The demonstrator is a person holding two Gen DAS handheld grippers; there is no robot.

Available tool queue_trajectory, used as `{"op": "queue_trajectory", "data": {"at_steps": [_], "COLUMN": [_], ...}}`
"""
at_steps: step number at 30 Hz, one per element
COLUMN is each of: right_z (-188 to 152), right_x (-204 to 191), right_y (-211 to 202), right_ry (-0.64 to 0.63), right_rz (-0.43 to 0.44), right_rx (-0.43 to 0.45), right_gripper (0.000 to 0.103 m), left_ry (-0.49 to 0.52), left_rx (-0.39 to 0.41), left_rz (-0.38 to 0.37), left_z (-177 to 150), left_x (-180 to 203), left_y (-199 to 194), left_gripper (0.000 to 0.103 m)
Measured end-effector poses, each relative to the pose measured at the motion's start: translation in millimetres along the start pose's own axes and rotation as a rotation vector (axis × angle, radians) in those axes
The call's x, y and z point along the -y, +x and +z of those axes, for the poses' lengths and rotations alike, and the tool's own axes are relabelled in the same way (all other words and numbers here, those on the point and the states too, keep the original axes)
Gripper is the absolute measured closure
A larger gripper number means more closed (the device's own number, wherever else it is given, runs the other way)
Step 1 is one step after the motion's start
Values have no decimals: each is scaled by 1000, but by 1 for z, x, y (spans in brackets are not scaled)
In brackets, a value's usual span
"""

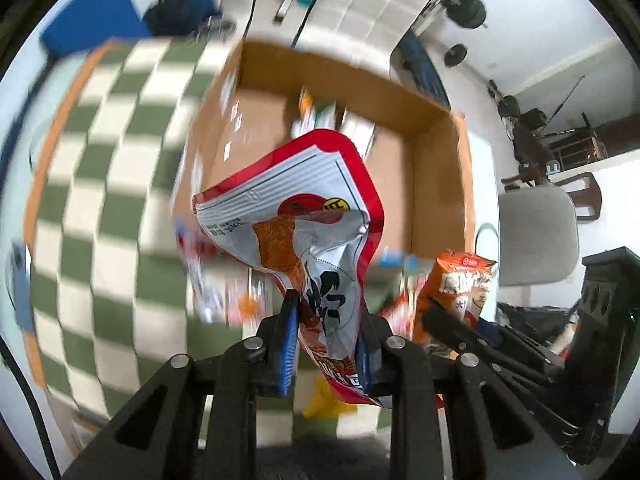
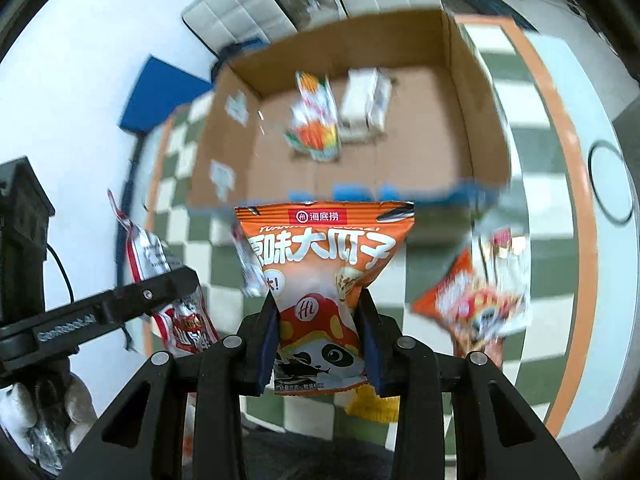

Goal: Organize snacks
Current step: 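Carry both bags into the cardboard box and open both tools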

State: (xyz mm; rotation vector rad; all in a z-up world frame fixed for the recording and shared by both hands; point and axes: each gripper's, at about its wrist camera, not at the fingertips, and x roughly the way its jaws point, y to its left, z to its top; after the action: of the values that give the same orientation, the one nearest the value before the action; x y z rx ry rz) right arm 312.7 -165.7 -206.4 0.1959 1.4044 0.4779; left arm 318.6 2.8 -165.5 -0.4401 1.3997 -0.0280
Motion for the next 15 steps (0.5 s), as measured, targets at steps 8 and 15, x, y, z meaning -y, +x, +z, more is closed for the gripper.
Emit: {"op": "queue_trajectory", "data": {"at_steps": [8,15], "right_z": [103,169], "right_x": [8,32], "right_y": [14,64], "right_ry": [1,55], "right_rz": [-116,-201], "right_rx": [87,52], "right_gripper": [65,64], "left_ry": [109,108], "left_rx": [16,-65], "left_rz": [195,312], "left_z": [108,168], "left_x": [-15,-37], "left_y": [22,78], "left_gripper": [81,81]}}
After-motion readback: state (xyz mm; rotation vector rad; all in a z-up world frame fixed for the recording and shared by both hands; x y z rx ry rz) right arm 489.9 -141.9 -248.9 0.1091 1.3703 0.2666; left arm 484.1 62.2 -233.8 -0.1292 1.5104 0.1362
